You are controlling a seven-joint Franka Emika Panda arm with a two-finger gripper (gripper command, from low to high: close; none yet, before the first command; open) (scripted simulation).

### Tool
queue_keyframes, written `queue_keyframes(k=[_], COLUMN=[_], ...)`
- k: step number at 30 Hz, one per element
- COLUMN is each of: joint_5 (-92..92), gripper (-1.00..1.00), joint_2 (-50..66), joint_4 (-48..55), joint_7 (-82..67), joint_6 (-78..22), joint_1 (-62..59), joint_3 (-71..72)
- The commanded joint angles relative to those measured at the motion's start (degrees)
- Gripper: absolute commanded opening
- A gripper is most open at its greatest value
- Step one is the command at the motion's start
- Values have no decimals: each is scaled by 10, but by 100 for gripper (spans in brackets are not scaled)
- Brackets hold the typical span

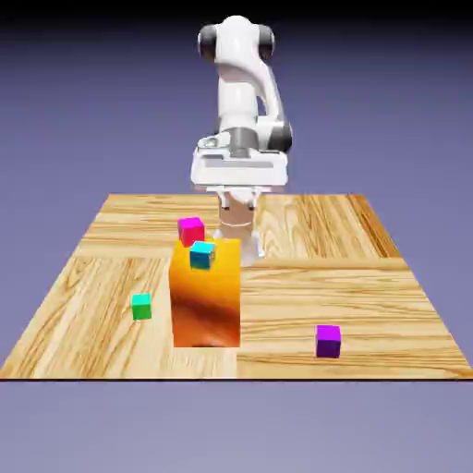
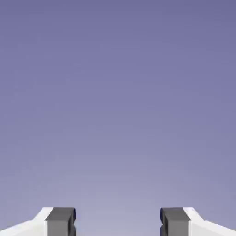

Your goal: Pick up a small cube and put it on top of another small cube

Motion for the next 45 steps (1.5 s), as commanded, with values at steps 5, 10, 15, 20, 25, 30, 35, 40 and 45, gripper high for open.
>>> queue_keyframes(k=[5,10,15,20,25,30,35,40,45], joint_5=[10,20,30,40,50,60,70,81,78], gripper=[0,0,0,0,0,0,0,0,0], joint_2=[59,119,178,238,297,356,416,475,528], joint_4=[21,43,64,86,107,129,150,172,190], joint_7=[125,249,374,498,623,748,872,997,1068], joint_6=[-11,-22,-33,-44,-55,-66,-76,-87,-78], joint_1=[-19,-37,-56,-75,-93,-112,-130,-149,-141], joint_3=[42,84,127,169,211,253,295,337,342])
